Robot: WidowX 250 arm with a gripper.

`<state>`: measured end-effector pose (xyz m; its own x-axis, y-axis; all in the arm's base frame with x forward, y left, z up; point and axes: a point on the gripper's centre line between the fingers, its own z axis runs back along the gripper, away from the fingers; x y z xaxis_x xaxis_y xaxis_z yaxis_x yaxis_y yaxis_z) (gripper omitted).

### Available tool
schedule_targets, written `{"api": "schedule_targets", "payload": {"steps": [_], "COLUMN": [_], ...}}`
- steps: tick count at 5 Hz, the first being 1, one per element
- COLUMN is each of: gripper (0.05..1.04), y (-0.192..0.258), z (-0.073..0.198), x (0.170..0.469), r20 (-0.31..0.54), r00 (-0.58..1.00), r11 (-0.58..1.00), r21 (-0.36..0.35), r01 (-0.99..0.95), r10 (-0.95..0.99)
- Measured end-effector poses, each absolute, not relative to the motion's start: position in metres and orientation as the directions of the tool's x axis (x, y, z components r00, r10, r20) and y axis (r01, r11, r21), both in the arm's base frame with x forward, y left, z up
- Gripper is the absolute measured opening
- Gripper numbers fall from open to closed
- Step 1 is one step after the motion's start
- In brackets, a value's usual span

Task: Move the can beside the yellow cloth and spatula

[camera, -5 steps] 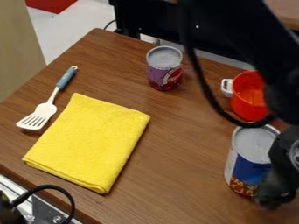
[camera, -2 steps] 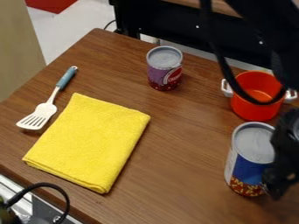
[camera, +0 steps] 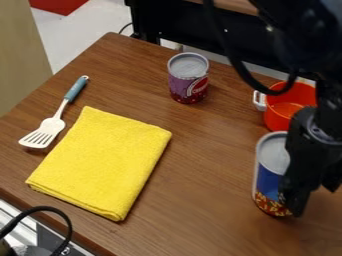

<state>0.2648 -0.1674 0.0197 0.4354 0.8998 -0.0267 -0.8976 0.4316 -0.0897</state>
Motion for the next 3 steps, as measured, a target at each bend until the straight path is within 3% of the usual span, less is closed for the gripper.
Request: {"api": "schedule_targets", "payload": {"steps": [3], "gripper": [0.997], "y": [-0.141], "z": [0.028], "x": [0.261], "r20": [0.006], "r00": [0.478], "r11": [0.476], "r21": [-0.109], "r01": [-0.873], "r10": [0.878]}}
